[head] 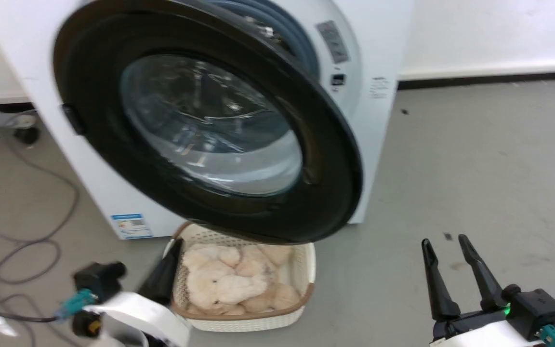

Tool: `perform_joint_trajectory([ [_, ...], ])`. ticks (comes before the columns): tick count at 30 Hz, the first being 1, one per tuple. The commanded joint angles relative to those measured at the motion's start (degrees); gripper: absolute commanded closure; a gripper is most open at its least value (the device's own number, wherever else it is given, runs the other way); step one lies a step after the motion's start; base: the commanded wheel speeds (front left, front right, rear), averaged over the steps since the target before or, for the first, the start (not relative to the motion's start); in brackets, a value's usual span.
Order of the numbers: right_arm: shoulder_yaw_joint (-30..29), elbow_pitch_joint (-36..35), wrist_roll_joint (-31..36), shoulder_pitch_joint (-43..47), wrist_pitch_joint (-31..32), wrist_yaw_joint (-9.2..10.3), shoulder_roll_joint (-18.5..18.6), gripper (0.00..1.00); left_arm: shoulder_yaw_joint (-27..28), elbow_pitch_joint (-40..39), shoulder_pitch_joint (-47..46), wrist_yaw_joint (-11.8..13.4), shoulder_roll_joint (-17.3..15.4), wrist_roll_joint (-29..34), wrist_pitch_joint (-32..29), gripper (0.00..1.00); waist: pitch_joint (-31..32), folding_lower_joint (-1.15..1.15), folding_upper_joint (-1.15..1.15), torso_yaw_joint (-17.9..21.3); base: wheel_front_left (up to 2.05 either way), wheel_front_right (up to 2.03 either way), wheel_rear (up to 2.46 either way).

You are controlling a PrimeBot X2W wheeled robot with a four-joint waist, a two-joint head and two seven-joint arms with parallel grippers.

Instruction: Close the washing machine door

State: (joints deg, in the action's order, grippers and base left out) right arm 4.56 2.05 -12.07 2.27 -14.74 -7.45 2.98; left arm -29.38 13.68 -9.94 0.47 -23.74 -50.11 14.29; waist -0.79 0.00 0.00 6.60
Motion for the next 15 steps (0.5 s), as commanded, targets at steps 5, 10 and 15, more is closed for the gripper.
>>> perform_joint_trajectory([
  [5,-0.86,-0.77,0.12,1.07,-0.26,-0.03,-0.10,0.00,13.98,-12.53,4.95,2.69,4.81,14.45,0.68,1.00,1.59,0.00,0.00,-4.64,0.00,0.00,0.00],
  [10,-0.44,-0.92,-0.02,1.32,-0.26,-0.03,-0.10,0.00,22.26,-18.58,12.88,2.30,12.14,24.98,0.70,1.00,1.76,0.00,0.00,-5.98,0.00,0.00,0.00],
  [15,0.01,-0.85,0.23,1.62,-0.26,-0.03,-0.10,0.00,23.36,-17.93,17.97,-1.97,15.06,33.29,0.70,1.00,1.72,0.00,0.00,-6.81,0.00,0.00,0.00],
])
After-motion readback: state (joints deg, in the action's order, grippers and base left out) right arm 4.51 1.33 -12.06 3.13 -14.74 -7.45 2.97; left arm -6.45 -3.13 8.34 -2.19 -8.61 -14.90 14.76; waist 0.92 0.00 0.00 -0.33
